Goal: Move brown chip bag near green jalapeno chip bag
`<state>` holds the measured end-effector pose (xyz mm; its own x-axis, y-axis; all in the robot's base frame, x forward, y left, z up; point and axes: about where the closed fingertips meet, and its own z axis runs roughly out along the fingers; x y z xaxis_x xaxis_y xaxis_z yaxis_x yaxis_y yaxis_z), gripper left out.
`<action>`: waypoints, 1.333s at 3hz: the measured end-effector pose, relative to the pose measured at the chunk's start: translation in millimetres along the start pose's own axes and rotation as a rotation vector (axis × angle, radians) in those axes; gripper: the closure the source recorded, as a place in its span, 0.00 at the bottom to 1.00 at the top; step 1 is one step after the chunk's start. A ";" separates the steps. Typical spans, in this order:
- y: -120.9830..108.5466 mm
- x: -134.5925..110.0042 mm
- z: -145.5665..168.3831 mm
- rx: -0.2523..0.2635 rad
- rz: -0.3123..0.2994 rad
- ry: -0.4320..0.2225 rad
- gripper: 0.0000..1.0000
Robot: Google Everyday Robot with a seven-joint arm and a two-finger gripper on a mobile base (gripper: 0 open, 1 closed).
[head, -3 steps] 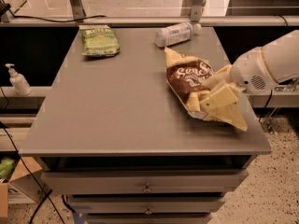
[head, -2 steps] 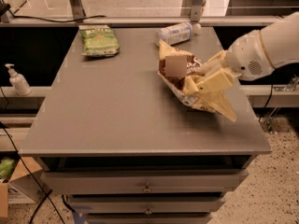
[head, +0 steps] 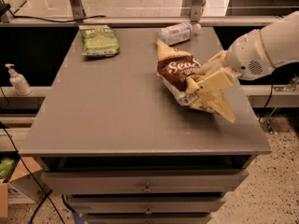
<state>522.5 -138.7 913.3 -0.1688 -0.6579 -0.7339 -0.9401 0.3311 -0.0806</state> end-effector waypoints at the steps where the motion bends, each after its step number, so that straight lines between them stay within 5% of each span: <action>1: -8.8 -15.2 13.9 0.006 -0.008 -0.066 1.00; 3: -50.2 -107.6 67.3 -0.041 -0.178 -0.243 1.00; 4: -80.2 -144.5 95.6 -0.054 -0.224 -0.287 0.83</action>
Offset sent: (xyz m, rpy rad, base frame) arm 0.0948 0.1084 0.0521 0.2415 -0.2196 0.1907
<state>650.6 -5.5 961.4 0.1254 -0.4907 -0.8623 -0.9601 0.1590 -0.2301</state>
